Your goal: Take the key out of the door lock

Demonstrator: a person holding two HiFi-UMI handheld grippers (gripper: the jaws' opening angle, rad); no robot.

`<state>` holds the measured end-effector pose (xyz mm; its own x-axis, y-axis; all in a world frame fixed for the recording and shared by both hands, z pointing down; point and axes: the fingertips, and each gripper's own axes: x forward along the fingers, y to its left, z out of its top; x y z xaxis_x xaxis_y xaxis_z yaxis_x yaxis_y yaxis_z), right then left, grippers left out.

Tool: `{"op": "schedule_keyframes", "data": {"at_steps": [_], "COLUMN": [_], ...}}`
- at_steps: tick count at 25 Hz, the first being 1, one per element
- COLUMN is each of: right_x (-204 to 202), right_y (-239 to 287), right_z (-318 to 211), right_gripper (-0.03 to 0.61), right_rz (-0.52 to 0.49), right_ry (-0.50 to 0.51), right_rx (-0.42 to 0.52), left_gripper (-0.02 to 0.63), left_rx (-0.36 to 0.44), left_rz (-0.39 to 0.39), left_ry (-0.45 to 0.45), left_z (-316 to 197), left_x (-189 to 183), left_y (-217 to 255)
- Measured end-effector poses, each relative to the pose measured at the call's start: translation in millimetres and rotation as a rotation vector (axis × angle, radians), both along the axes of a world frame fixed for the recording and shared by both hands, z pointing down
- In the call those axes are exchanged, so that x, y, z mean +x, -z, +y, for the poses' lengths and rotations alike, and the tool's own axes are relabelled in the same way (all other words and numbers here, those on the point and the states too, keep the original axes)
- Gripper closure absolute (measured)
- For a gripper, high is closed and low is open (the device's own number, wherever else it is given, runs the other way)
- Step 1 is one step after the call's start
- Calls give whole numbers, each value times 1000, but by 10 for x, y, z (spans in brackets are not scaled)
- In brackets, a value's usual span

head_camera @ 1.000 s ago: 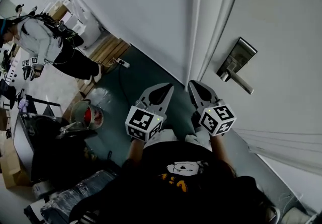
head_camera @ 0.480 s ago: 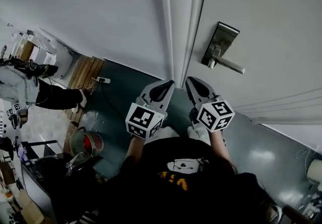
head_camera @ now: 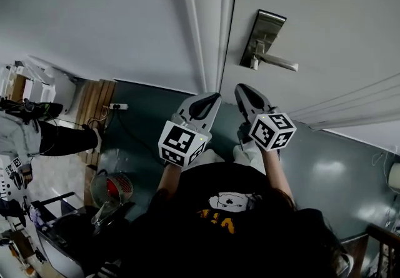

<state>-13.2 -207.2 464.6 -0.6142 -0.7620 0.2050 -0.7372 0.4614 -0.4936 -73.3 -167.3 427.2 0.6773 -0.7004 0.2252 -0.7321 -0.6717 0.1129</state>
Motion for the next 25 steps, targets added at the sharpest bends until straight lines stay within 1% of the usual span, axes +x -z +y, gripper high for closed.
{"op": "schedule_keyframes", "data": {"at_steps": [9,14,19,20,22,25], "right_x": [223,395,499,512,550,609], "right_y": [-66,-86,-139,-132,-124,-144], "right_z": [-143,-204,-378,-400,-409,-445], "right_gripper": [571,571,569,558,491,486], "right_rz": [-37,-111,-187,-200,-229,-273], "right_ry": [-97,-150,-199,-202,-200,-212], "right_rx": [-41,-70,-109,-114,-121,-134], "left_gripper": [606,606,606,606,606,606], "left_rx": [16,33,57,61,70,79], "left_rz": [2,-8,-13,-15,-22,-29], "left_ry": [-82,-128,-164,-169,-176,-179], "left_z": [-18,24,-14,-11,26,62], "left_x": [96,247,351,369,421,469], "left_y": [-1,24,84,99,119,124]}}
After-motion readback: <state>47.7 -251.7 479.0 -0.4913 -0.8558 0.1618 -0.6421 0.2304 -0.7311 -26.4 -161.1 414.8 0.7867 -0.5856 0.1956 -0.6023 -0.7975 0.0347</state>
